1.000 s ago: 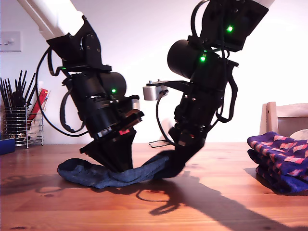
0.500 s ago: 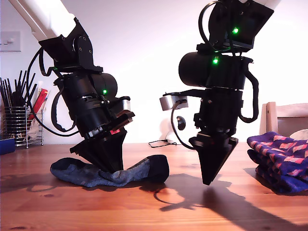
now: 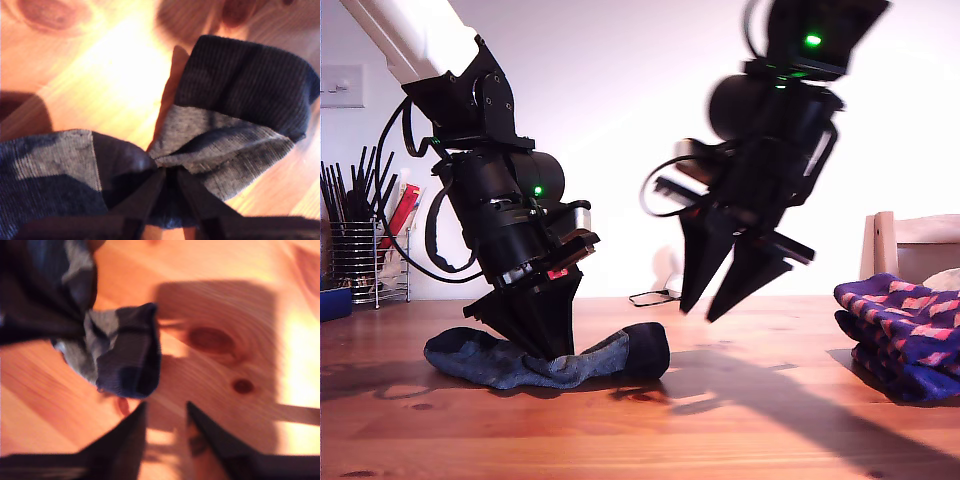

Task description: Fold the socks in front of you. After folding them, place them to the right side.

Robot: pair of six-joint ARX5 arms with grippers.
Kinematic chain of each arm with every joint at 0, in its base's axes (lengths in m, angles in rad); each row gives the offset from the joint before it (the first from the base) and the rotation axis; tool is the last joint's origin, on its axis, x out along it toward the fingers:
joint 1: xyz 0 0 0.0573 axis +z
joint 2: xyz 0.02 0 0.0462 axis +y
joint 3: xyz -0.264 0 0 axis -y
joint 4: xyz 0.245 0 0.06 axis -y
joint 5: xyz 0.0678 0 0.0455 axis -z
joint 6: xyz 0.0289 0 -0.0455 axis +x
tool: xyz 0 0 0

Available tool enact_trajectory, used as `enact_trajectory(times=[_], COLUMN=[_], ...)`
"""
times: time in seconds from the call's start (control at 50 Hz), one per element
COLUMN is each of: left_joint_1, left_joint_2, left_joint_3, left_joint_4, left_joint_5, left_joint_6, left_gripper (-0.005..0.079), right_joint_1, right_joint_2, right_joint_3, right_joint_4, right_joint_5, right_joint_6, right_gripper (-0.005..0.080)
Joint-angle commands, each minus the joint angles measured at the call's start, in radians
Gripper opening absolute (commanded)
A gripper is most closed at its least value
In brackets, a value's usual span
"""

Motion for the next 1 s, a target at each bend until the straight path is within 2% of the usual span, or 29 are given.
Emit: enact_trajectory(times=[0.0,0.28,0.98], left_joint_1=[-0.023,-0.064,-0.084], left_joint_2=[0.037,0.037,0.037], left_joint_3=[-0.028,-0.028,-0.028], left_joint_4=[-0.013,-0.001,0.016], left_joint_5=[-0.012,-0.012,-0.01], left_joint_6=[0.007,0.007,0.007], left_gripper=[0.0059,0.0059,0.0059], right_joint_1=[-0.002,-0.004,-0.001], right_joint_2=[0.018,0.018,0.101], right_joint_3=[-0.002,-0.002,-0.003], right_joint_4=[0.005,0.05,0.043], right_joint_5=[-0.021,-0.116,-0.116], right_joint_6=[0.008,0.057,0.028], right_gripper=[0.0356,0.0355,0.035])
